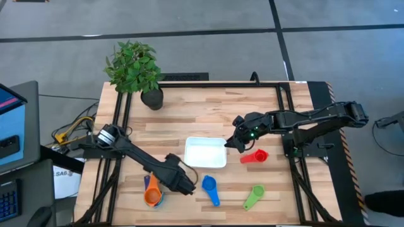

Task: Nest measuring cups in basket
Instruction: Stack the orange measuring cup into the purple measuring cup

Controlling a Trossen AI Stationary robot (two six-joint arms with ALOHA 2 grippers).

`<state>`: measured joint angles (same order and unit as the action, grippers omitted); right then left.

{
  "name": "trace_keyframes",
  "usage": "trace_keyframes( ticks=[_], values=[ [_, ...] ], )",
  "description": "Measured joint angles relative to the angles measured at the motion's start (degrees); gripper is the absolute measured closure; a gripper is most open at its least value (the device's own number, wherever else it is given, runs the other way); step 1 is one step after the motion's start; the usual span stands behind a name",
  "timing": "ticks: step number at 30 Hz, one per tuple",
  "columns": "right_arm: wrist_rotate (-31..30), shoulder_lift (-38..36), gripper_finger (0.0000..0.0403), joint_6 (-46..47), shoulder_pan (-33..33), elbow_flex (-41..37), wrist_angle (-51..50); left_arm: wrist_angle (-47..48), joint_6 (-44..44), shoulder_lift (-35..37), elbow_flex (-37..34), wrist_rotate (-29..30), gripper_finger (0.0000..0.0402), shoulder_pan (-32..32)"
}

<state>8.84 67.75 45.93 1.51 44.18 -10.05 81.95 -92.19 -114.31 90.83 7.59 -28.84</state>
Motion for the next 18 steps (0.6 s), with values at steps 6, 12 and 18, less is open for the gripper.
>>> trace_keyframes(
  ticks=[6,12,18],
  values=[
    [0.0,0.0,0.0189,-0.4,-0.5,0.0,0.0,8.2,-3.0,0.2,4.0,3.3,0.0278,1.4],
    [-0.1,0.0,0.019,-0.5,-0.5,0.0,-0.8,8.2,-6.7,1.0,3.6,1.0,0.0278,0.2],
    [0.2,1.6,0.0196,0.8,1.1,0.0,0.2,8.1,-9.3,1.0,3.6,0.2,0.0278,-3.4]
  ],
)
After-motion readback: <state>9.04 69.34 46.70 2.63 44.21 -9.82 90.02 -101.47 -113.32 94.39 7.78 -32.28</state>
